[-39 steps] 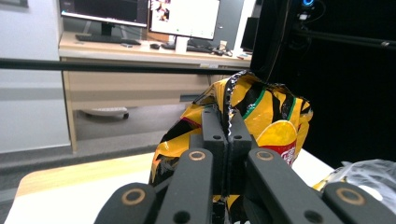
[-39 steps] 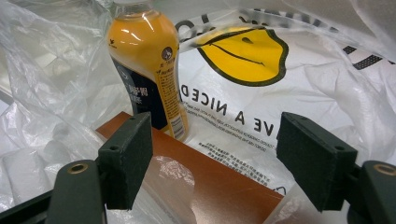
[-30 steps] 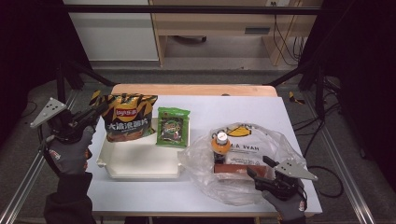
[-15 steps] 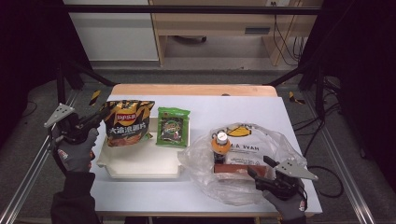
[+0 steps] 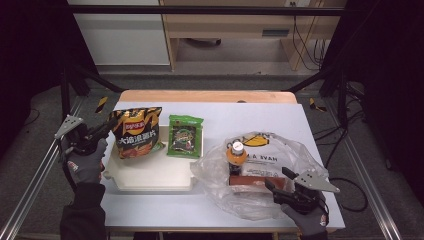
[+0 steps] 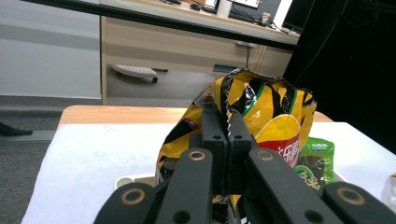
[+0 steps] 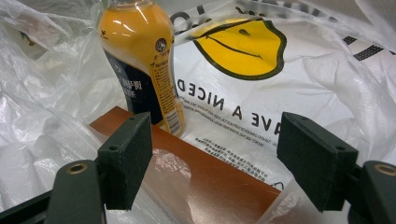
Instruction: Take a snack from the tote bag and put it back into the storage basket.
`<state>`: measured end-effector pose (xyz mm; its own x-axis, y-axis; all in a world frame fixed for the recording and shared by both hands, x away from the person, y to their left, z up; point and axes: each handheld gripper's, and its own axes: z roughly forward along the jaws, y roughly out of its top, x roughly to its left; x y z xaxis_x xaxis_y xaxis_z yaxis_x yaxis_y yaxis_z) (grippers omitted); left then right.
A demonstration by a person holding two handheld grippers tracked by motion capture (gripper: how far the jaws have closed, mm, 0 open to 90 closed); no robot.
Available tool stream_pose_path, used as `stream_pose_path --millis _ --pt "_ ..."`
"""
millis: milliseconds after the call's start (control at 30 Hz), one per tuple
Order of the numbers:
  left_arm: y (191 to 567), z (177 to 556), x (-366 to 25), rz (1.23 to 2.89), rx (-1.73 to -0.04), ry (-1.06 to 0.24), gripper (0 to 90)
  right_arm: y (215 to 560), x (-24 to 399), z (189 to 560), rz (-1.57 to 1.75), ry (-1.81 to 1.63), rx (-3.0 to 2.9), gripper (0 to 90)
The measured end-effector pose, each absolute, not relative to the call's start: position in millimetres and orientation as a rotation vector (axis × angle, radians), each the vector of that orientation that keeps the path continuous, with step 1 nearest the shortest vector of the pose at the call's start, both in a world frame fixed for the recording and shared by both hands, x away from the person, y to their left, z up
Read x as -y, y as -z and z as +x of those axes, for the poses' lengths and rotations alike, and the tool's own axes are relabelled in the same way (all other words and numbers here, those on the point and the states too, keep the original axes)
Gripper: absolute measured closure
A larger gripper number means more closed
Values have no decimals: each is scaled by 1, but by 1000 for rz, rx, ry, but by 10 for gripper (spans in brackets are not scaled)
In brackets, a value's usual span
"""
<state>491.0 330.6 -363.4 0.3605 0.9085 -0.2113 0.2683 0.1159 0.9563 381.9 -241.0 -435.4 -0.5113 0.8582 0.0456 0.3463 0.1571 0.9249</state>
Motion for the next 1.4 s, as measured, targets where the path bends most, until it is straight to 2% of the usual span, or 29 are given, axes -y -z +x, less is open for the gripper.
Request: stream_pose_path --millis 433,1000,1100,1267,1400 --pt "368 498 -340 1464 -1185 -699 887 436 241 382 1145 -1339 -1940 270" --pt "374 518 -341 1499 -1230 -801 844 437 241 383 1144 -1337 -1941 270" --pt "375 518 -340 1498 -1232 -818 787 437 241 382 1142 -1338 -1941 270" --pt "372 513 -343 1503 -1222 -847 564 437 242 382 1144 -1339 -1938 270" --pt "368 502 -346 1521 -1210 -862 447 437 241 382 1145 -1337 -1939 271"
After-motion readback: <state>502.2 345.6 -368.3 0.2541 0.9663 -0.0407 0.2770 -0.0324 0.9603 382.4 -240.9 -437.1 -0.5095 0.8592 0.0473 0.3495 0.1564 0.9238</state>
